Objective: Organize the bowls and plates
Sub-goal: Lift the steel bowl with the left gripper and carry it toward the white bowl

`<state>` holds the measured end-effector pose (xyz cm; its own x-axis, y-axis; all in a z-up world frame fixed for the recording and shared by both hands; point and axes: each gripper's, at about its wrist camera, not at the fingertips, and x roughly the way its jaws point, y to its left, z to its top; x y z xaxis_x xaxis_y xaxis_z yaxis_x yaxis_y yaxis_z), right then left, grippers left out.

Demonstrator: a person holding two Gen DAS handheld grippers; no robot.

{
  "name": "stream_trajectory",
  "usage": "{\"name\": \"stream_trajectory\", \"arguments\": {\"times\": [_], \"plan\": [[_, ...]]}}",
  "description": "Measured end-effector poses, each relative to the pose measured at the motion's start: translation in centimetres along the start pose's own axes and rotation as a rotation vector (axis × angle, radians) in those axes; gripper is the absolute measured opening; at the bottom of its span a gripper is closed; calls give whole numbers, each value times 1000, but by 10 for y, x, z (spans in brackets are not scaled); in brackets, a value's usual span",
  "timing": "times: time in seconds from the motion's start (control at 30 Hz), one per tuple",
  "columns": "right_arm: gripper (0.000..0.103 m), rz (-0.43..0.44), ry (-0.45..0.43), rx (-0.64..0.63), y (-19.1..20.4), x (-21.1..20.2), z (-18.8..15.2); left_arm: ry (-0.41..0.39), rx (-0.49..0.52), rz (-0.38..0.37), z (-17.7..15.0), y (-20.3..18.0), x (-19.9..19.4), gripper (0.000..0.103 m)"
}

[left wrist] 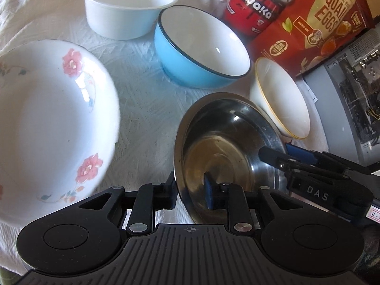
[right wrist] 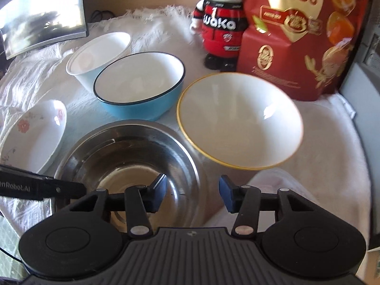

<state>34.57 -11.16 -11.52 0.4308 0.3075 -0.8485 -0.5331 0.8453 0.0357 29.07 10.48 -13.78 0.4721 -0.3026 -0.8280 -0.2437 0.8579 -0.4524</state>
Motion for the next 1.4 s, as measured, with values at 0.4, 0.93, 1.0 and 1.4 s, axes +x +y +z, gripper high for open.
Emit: {"name": "stream_trajectory", "arguments": {"times": [0.4,0.93,1.0,1.4], "plan": [[49,201,66,49,31,5,4,-24,-65,117,-11,33,-29,23],[52,239,50,-11,69,-12,52,-227,-140,167,4,73,-118,23],[52,267,43,-51,88,-7,62,-241,-181,213,5,94,-122,23],[55,320,94,-191,188,52,81,-282,-196,368,16,142,-126,23]]}}
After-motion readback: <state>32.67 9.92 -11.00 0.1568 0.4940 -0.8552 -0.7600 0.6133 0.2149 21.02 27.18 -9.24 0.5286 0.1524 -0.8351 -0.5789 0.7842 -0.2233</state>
